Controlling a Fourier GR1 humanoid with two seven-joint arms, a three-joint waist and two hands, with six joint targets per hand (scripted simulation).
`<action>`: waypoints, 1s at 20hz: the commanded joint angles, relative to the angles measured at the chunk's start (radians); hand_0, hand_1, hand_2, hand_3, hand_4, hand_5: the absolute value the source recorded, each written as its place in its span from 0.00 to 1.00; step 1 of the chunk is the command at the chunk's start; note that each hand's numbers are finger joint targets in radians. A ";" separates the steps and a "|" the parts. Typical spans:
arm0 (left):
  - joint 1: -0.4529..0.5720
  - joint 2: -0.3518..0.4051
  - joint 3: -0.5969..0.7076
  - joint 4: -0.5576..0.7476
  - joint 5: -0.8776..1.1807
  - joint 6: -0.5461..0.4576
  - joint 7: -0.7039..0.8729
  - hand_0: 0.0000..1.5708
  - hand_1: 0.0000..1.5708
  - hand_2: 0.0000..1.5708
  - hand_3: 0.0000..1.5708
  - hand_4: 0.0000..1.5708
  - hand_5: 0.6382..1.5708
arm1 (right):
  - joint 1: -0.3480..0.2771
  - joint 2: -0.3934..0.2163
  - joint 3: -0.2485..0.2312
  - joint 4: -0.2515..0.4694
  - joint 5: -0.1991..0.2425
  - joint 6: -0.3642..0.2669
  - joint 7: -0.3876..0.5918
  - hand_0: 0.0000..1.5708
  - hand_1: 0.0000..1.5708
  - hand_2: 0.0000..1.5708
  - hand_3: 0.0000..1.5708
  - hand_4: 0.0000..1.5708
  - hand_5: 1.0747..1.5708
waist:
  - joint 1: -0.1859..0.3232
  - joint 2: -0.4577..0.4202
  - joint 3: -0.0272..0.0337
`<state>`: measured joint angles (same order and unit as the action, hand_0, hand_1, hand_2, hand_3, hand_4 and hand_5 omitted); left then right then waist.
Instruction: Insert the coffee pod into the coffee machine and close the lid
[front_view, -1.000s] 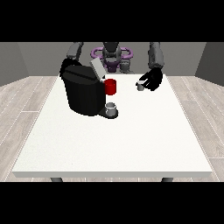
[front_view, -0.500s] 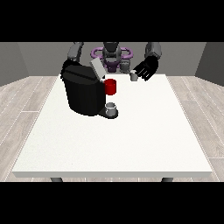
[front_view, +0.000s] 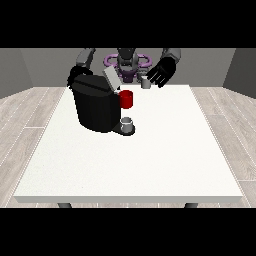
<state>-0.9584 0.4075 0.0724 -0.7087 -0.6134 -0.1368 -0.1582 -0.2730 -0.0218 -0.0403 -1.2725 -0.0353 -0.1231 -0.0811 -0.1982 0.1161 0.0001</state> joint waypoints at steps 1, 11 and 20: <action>-0.058 0.056 0.061 0.018 0.028 -0.004 -0.019 0.81 0.81 0.83 0.79 0.33 1.00 | -0.029 -0.017 -0.009 -0.049 -0.026 0.028 0.007 0.00 0.00 0.00 0.00 0.32 1.00 | -0.045 0.051 -0.0002; -0.153 0.052 0.058 0.049 0.001 -0.002 0.019 0.82 0.82 0.85 0.80 0.33 1.00 | -0.053 0.021 0.056 -0.106 0.042 -0.060 0.066 0.00 0.00 0.00 0.00 0.33 1.00 | -0.085 0.098 -0.0001; -0.188 0.041 0.061 0.068 -0.013 0.002 0.051 0.82 0.82 0.84 0.78 0.32 1.00 | -0.062 -0.014 0.011 -0.113 0.040 -0.044 0.026 0.00 0.00 0.00 0.00 0.33 1.00 | -0.097 0.124 0.0001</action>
<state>-1.1442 0.4613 0.1343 -0.6495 -0.6225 -0.1353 -0.1155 -0.3376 -0.0283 -0.0167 -1.3839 0.0029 -0.1616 -0.0401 -0.2977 0.2340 0.0002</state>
